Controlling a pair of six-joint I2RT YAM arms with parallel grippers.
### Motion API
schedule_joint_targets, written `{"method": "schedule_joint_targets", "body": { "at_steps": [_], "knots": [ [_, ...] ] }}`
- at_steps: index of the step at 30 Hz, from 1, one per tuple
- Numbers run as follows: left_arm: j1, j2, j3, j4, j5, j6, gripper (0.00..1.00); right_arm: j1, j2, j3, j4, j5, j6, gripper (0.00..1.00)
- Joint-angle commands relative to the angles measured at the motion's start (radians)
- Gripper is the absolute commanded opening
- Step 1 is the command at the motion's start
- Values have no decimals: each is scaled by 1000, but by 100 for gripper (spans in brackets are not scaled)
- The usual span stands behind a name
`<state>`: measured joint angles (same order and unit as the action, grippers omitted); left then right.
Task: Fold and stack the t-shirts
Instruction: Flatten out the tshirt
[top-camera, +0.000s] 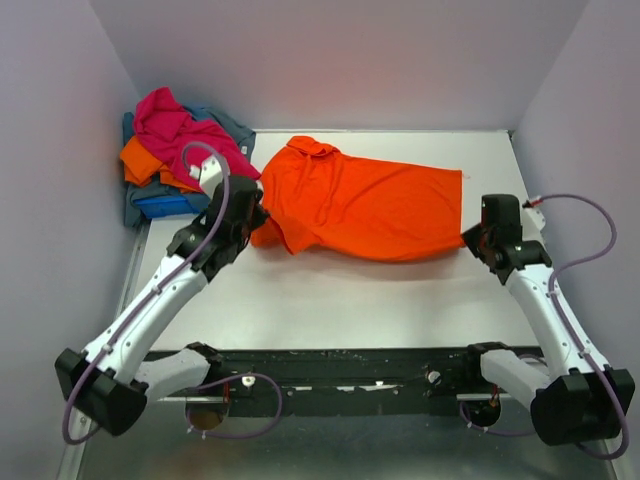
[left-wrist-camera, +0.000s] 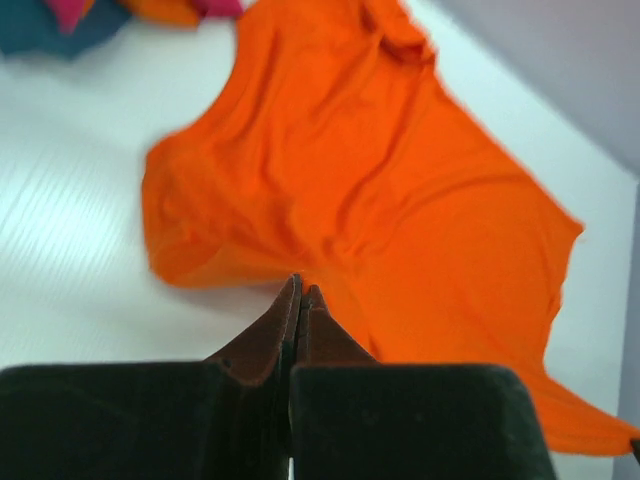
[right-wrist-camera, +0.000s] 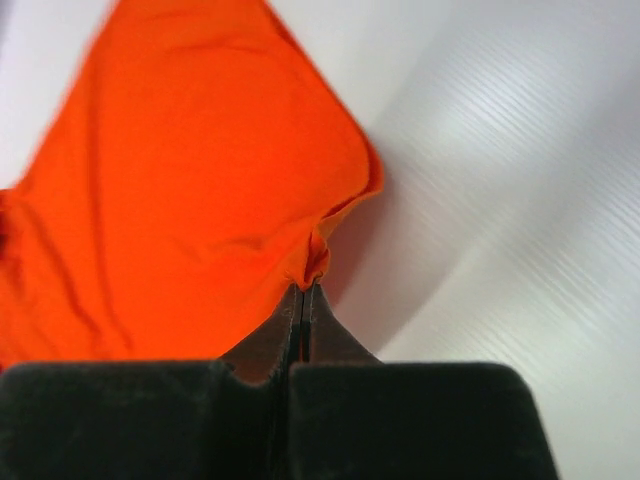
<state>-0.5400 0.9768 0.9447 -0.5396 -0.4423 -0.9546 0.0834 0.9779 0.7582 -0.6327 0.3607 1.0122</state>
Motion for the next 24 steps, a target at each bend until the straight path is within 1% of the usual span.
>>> {"method": "schedule_joint_targets", "body": {
  "at_steps": [1,4,6,7,9,12,14,17,18,20,23,24],
  "knots": [
    [67,254,401,-57,-50,180,0,-4,82,260,18,-34,-162,1],
    [109,391,719,-176,-36,275,0,-4,123,471,-33,-104,-244,1],
    [123,402,852,-201,-36,332,0,-4,101,550,-33,-149,-276,1],
    [124,380,880,-186,-35,361,0,-4,76,569,-16,-178,-299,1],
    [124,280,867,-102,-18,427,0,-4,-23,576,25,-230,-328,1],
    [124,91,777,53,-13,479,0,-4,-186,537,119,-325,-385,1],
    [124,-31,729,140,-18,502,0,-4,-279,532,145,-345,-402,1],
    [123,-107,761,202,-7,537,0,-4,-369,593,133,-348,-446,1],
    [124,-101,807,198,-6,550,0,-4,-383,625,116,-345,-461,1],
    [124,-41,943,146,-7,571,0,-4,-393,703,81,-338,-480,1],
    [124,106,1178,72,31,582,0,-4,-361,797,31,-315,-486,1],
    [124,158,1228,60,39,576,0,-4,-340,823,19,-303,-485,1]
  ]
}}
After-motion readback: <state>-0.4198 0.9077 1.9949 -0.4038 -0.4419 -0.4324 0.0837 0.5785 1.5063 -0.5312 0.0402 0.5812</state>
